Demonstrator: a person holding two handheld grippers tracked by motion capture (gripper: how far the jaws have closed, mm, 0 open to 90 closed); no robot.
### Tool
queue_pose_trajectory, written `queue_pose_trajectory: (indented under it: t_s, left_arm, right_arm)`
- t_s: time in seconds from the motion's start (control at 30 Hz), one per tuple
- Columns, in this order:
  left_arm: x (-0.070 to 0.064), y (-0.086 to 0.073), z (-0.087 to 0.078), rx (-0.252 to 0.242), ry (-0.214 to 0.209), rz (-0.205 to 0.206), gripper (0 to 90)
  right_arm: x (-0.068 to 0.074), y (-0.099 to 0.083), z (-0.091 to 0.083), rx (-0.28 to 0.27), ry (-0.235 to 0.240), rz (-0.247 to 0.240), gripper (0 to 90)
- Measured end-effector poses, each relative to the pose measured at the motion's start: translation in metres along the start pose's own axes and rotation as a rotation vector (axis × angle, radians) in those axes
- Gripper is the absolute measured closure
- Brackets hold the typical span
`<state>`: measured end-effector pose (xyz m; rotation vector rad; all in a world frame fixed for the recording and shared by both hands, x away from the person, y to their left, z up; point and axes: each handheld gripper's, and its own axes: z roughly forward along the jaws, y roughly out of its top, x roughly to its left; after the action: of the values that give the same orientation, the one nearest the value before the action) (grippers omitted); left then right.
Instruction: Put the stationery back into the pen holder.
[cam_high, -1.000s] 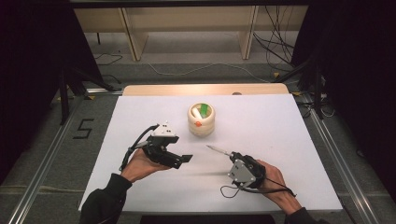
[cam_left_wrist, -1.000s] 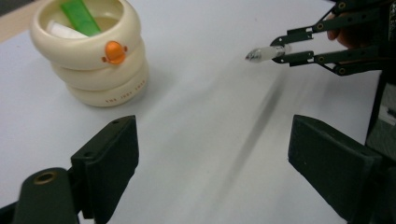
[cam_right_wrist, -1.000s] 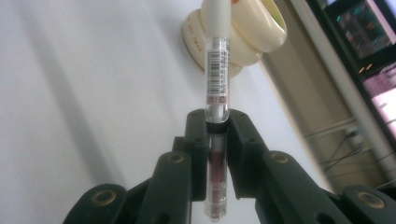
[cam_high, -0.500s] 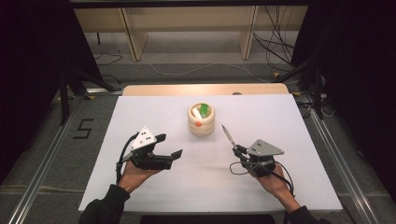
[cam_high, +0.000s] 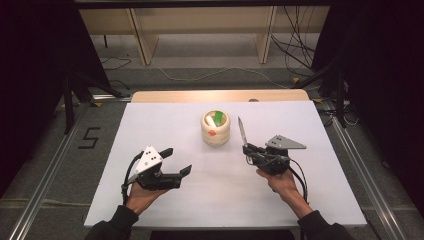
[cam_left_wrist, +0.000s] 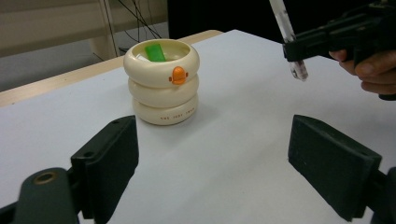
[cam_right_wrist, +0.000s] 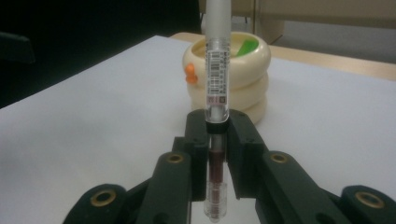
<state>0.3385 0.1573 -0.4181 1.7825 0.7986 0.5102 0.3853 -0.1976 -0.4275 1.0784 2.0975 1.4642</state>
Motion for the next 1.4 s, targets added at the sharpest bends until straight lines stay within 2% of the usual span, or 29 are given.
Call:
queue_pose_trajectory:
  t_s: [0.03,0.27,0.4,0.63,1.07,1.2,1.4]
  left_arm:
    - [0.000,-0.001,-0.001,0.002,-0.002,-0.001,16.1]
    - [0.002,-0.006,-0.004,-0.007,0.004,-0.035,16.1]
    - [0.002,-0.006,-0.007,-0.007,0.007,-0.029,16.0]
    - [0.004,-0.009,-0.009,0.010,0.016,-0.009,16.0]
    - [0.007,-0.009,-0.011,0.001,0.030,-0.014,15.9]
    - [0.007,-0.009,-0.011,-0.002,0.030,-0.013,15.9]
    - [0.007,-0.009,-0.011,-0.004,0.030,-0.013,16.0]
  right_arm:
    - [0.000,0.002,0.003,-0.006,0.001,-0.005,79.8]
    - [-0.001,0.027,0.029,-0.029,0.017,0.048,79.7]
    - [-0.003,0.043,0.046,-0.035,0.008,0.051,79.7]
    - [-0.010,0.056,0.059,-0.042,-0.003,0.075,79.6]
    - [-0.015,0.080,0.096,-0.039,-0.041,0.081,79.5]
    - [-0.013,0.085,0.108,-0.033,-0.055,0.065,79.5]
    - [-0.011,0.089,0.116,-0.029,-0.060,0.061,79.5]
